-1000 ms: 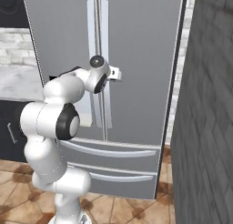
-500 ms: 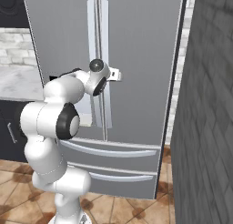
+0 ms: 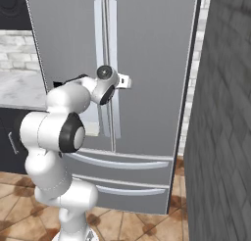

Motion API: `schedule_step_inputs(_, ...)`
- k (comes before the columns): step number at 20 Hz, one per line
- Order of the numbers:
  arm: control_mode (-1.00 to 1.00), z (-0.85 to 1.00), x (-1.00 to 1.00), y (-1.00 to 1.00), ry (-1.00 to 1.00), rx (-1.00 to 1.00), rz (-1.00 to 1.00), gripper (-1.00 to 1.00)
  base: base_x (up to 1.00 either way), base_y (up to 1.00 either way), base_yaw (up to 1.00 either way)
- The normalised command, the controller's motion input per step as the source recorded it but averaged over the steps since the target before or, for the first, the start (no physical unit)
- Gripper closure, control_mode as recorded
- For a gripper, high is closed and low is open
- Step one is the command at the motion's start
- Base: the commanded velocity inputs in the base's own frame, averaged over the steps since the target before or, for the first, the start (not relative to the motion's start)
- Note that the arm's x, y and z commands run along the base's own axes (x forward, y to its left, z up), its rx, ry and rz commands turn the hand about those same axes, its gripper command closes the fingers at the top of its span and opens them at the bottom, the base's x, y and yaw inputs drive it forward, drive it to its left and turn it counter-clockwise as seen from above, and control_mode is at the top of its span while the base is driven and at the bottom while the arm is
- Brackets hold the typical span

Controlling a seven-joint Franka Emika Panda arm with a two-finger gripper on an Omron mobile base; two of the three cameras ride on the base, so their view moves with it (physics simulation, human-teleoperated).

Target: Place one of the steaks on the plate and the other in the bowl. Then place the bowl in the fridge.

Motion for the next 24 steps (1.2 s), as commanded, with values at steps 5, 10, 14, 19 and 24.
schedule_step_inputs(5, -1.00, 0.25, -0.80, -0.50, 0.00, 0.00, 0.00, 1.00, 0.00, 0.00, 0.00)
schedule_step_inputs(10, -1.00, 0.31, -0.98, -0.73, 0.00, 0.00, 0.00, 1.00, 0.00, 0.00, 0.00)
schedule_step_inputs(14, -1.00, 0.27, -0.92, -0.74, 0.00, 0.00, 0.00, 1.00, 0.00, 0.00, 0.00)
schedule_step_inputs(19, -1.00, 0.00, -0.07, -0.07, 0.01, 0.00, 0.00, 1.00, 0.00, 0.00, 0.00)
schedule_step_inputs(24, -1.00, 0.00, 0.00, 0.00, 0.00, 0.00, 0.00, -1.00, 0.00, 0.00, 0.00)
